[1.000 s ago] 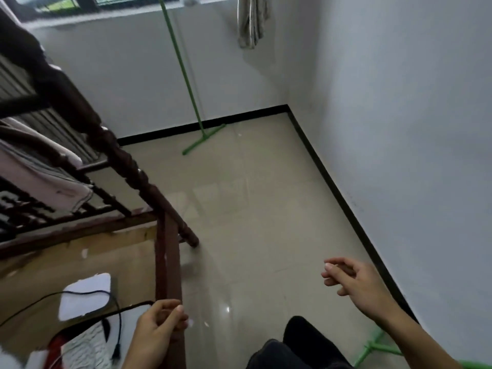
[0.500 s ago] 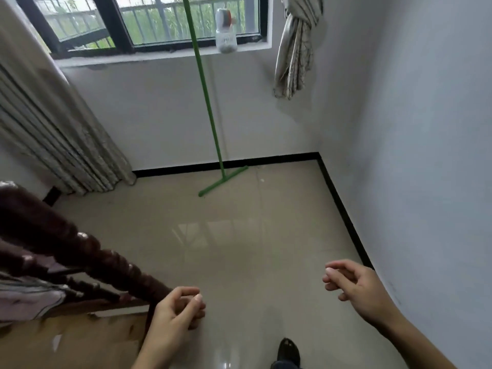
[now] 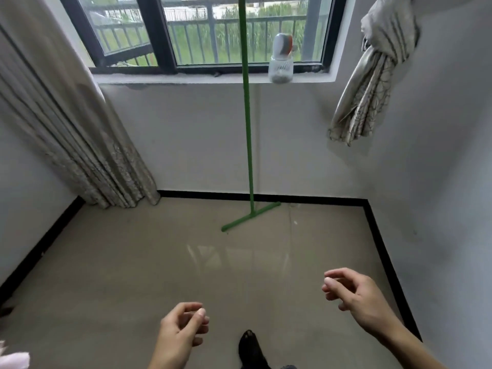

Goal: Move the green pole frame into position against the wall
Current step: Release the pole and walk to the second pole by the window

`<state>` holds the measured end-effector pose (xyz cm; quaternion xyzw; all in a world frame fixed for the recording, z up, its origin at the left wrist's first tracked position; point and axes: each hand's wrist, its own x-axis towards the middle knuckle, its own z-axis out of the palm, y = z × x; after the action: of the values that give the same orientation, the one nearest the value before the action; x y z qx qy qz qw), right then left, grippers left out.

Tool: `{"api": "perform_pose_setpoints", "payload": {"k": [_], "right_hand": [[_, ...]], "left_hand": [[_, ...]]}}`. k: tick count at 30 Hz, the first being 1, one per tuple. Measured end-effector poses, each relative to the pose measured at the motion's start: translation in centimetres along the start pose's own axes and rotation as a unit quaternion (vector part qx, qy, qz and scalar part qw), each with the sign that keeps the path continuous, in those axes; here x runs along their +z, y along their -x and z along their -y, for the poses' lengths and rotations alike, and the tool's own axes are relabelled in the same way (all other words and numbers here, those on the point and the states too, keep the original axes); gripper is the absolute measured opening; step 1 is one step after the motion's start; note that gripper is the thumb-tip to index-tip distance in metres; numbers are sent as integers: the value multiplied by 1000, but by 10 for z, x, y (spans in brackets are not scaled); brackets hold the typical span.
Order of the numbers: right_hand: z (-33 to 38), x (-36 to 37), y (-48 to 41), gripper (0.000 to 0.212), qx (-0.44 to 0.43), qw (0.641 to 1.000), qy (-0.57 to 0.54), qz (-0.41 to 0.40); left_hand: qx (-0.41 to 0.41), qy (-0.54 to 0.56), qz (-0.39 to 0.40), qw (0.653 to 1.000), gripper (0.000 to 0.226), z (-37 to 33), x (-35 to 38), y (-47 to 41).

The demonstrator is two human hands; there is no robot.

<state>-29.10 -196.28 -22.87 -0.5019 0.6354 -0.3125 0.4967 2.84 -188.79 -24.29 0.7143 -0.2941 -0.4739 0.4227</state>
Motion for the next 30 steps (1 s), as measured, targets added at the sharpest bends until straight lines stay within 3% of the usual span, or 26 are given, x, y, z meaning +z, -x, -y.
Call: {"api": "perform_pose_setpoints", "payload": {"k": [10,21,30], "right_hand": [[91,29,-177,6,-6,999,-36,-18],[161,66,-425,5,-3,998,-48,-32],[260,106,-589,6,-46,998,24,-46]], "left_hand": [[66,-39,70,995,7,-149,20,-189],[116,-61,78,988,8,-281,55,-418],[254,-52,136,956,9,-449,93,-565]]}}
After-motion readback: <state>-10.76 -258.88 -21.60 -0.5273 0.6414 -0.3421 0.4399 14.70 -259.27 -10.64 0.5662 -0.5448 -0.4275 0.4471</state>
